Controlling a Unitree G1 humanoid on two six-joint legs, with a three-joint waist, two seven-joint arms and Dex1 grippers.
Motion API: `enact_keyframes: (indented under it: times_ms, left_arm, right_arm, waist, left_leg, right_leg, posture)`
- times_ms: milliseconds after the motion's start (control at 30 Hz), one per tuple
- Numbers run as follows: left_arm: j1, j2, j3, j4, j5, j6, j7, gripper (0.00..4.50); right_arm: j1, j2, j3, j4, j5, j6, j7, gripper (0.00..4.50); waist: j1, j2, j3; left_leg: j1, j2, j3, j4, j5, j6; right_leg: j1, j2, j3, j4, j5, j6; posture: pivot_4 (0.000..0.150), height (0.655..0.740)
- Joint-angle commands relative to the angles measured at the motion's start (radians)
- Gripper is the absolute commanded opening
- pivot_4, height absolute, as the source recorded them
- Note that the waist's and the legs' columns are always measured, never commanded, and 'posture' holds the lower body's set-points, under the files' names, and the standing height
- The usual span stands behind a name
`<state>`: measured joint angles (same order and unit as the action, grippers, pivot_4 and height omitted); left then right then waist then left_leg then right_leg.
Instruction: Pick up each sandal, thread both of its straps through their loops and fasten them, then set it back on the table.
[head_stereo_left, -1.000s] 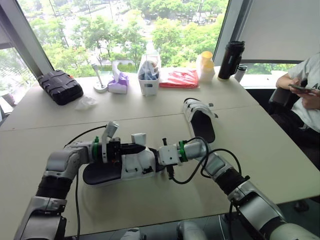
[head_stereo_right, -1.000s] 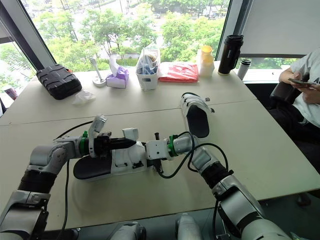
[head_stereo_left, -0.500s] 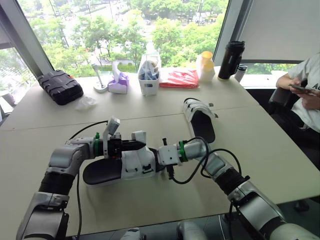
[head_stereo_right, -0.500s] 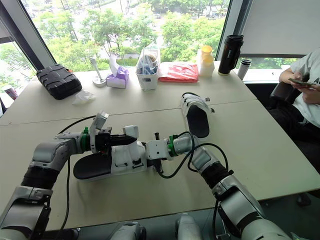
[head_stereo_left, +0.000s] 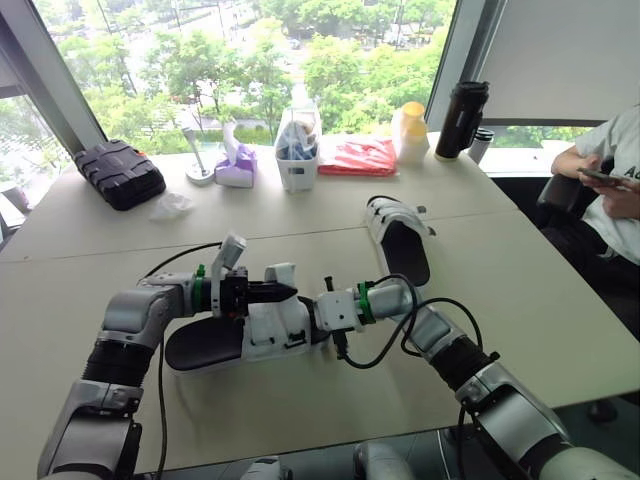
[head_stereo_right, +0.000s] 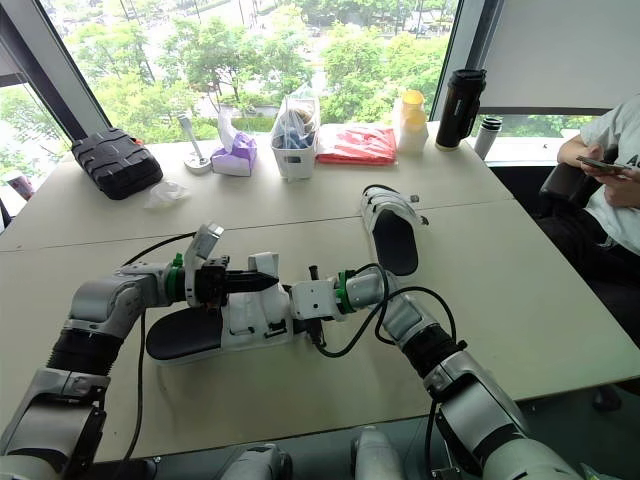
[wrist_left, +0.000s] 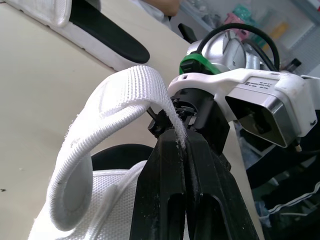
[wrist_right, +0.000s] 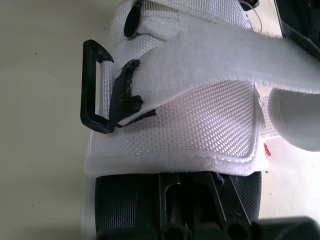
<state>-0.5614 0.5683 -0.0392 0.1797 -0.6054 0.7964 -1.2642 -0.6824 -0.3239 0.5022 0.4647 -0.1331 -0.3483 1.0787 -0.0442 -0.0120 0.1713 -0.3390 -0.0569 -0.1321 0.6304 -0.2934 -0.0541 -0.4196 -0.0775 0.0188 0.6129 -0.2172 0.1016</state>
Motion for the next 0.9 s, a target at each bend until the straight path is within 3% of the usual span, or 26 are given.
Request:
enact_keyframes:
  times_ms: [33,900]
  left_arm:
    - [-0.02,0.009,0.036,-0.027,-0.046,0.043,-0.002,0.07]
    - [-0.029,0.029,0.077,-0.071,-0.156,0.196,0.021,0.07]
  right_arm:
    - [0.043,-0.012,0.048,0.045,-0.061,0.044,0.016,0.0]
    - [0.042,-0.01,0.052,0.048,-0.067,0.043,0.013,0.0]
  waist:
    - [0.0,0.0,0.0]
    - [0.0,0.0,0.0]
  left_leg:
    - [0.0,0.0,0.0,0.0,0.0,0.0]
    - [0.0,0.0,0.0,0.0,0.0,0.0]
  right_leg:
    - [0.0,0.0,0.0,0.0,0.0,0.0]
    - [0.0,0.0,0.0,0.0,0.0,0.0]
  posture:
    - [0.15,0.74]
    - [0.15,0.74]
